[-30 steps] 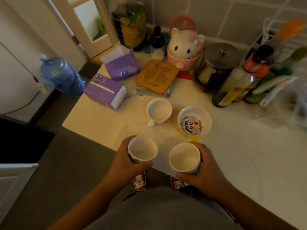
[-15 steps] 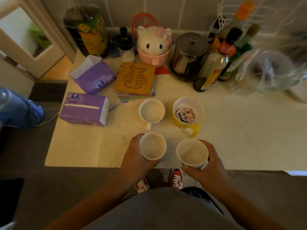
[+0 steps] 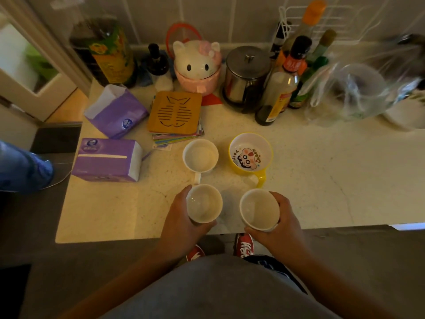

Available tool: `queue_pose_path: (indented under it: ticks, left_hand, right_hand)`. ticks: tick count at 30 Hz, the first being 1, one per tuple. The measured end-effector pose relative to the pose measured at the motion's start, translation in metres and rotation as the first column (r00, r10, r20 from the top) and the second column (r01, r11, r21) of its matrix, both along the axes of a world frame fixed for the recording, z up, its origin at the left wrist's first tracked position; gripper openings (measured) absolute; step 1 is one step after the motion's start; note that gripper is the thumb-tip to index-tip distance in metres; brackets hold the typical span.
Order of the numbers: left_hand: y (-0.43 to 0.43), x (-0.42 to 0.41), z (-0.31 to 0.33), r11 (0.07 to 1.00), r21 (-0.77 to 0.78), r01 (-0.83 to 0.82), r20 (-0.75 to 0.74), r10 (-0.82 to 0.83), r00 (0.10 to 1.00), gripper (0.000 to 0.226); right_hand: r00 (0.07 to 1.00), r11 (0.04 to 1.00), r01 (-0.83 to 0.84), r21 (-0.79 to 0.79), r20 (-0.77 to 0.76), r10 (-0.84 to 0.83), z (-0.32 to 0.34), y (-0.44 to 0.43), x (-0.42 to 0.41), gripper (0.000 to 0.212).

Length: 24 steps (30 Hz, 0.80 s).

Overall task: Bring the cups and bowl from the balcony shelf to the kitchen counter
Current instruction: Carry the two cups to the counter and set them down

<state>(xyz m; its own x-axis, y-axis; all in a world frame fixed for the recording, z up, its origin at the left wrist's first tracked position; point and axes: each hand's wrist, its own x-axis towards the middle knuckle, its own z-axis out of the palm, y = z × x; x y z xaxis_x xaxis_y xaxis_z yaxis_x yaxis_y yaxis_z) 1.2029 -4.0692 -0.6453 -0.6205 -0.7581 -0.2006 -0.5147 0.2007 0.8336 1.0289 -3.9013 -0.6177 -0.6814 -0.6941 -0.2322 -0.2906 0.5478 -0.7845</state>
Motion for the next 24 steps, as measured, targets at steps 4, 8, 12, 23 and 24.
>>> queue_pose_path:
  ticks: [4,8,12,23,24]
  left_hand:
    - [0.000,0.009,-0.004,0.997,-0.076,0.027,0.124,-0.017,0.992,0.111]
    - [-0.008,0.026,-0.012,0.952,-0.262,0.159,0.337,-0.064,0.939,0.106]
    - [-0.009,0.041,-0.019,0.914,-0.334,0.232,0.463,-0.056,0.885,0.100]
    - [-0.011,0.044,-0.019,0.883,-0.363,0.297,0.528,-0.068,0.846,0.101]
    - [-0.011,0.044,-0.019,0.882,-0.362,0.301,0.531,-0.070,0.844,0.101]
  right_hand:
    - [1.000,1.000,0.011,-0.014,0.001,-0.011,-0.011,-0.001,0.003,0.092]
    - [0.999,1.000,0.023,-0.021,-0.023,-0.024,-0.021,-0.003,0.004,0.092]
    - [0.999,0.999,0.028,-0.033,-0.021,-0.029,-0.031,-0.003,0.004,0.093]
    - [0.995,0.991,0.088,-0.098,-0.032,-0.091,-0.040,-0.007,0.010,0.092]
    - [0.994,0.990,0.100,-0.102,-0.028,-0.103,-0.041,-0.007,0.011,0.092]
